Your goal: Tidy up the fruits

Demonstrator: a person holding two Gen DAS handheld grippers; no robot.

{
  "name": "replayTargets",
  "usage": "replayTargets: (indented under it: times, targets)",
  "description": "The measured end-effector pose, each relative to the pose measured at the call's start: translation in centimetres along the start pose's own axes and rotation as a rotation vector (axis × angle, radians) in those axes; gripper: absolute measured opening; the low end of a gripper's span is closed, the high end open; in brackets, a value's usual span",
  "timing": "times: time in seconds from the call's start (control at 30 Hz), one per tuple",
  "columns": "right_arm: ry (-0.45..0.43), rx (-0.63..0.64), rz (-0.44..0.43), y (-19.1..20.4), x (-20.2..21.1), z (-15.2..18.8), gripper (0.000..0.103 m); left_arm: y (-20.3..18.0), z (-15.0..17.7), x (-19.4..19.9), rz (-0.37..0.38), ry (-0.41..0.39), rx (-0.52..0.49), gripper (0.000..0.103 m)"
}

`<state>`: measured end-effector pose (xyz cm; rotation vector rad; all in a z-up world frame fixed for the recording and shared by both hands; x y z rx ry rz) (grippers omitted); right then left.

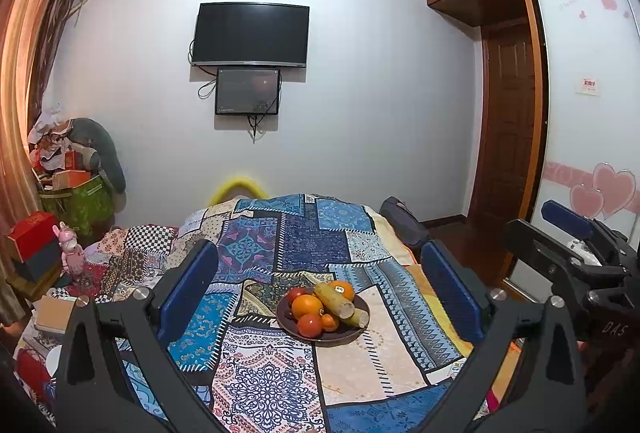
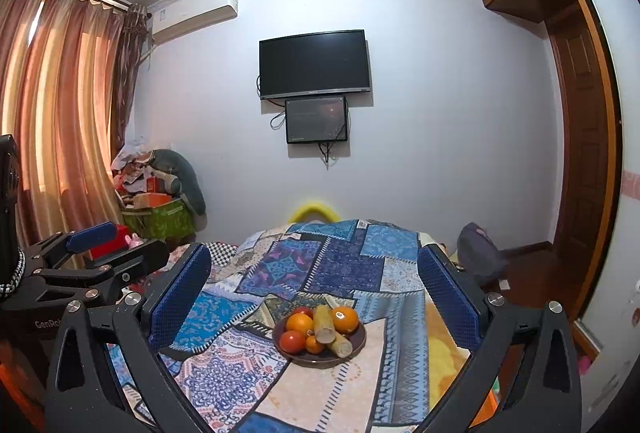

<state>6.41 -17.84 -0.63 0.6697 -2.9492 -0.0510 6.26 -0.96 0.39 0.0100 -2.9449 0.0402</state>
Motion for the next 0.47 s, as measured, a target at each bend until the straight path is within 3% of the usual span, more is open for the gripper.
replayTargets:
  times: [0.47]
  targets:
    - [0.012, 0.003, -0.002, 0.16, -0.21, 0.22, 0.103, -0.05, 0.09, 0.27, -0.003, 0.001, -0.008, 0.103]
Point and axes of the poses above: each gripper's, at about its wrist camera, not at the fingertips, and x roughly against the way its jaws point, y to its left, z to its underside, the point moved 5 cm from there along -x, roughly the way its jaws point, and after that the axes turned 2 degrees about -z, right-handed, at the moved point
